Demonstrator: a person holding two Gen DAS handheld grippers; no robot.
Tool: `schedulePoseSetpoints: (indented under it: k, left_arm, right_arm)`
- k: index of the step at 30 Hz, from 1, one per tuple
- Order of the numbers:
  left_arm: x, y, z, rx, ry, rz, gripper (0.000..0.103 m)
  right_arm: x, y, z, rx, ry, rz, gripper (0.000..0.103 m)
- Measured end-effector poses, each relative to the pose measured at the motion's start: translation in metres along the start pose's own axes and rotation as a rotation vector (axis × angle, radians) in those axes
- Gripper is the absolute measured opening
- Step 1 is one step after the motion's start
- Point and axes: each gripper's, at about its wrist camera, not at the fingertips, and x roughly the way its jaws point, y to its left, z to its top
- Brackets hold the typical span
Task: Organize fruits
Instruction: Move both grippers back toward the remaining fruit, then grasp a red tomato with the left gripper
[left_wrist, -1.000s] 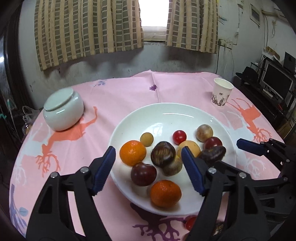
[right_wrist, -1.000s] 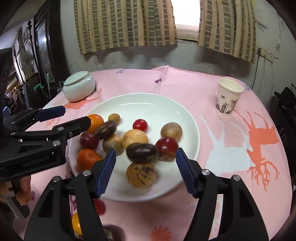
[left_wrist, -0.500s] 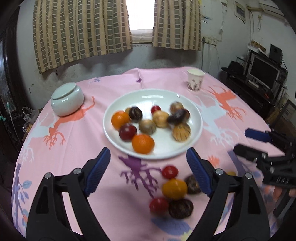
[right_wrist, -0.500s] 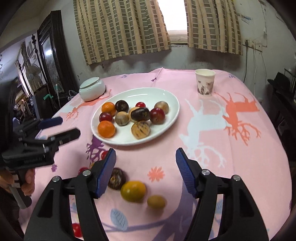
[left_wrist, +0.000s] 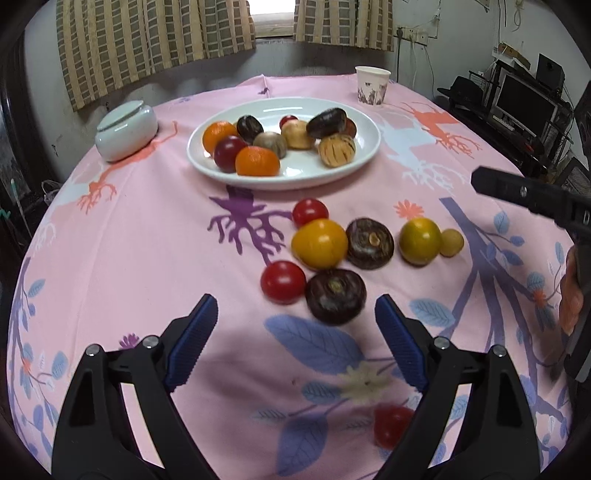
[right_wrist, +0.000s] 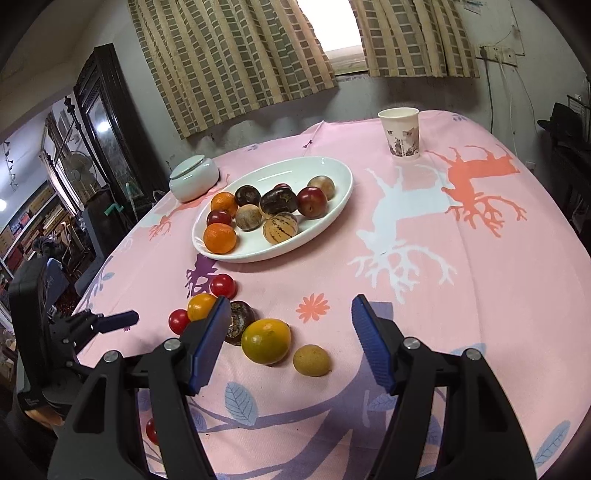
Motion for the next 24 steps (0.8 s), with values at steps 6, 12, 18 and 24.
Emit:
schedulePoseSetpoints:
  k: [6, 12, 18, 24]
  left_arm:
    - [-0.004, -0.003, -0.016, -0.013, 0.04, -0.044, 0.089]
    - [-0.02, -0.006, -0.04, -0.022, 0.08, -0.087, 0.09]
    - [-0.028, -0.021, -0.058, 0.04, 0.092, -0.1, 0.09]
    - [-0.025, -0.033, -0.068, 0.072, 0.119, -0.121, 0.083]
  right_arm:
    - [-0.003, 0.003, -0.001, -0.036, -0.007, -0.013, 0.068]
    - [0.002, 0.003, -0.003, -0.041, 0.018, -0.019, 0.068]
    - [0.004, 0.011, -0.006, -0.075, 0.019, -0.022, 0.068]
    - [0.005, 0.015, -0.008, -0.091, 0.024, -0.033, 0.068]
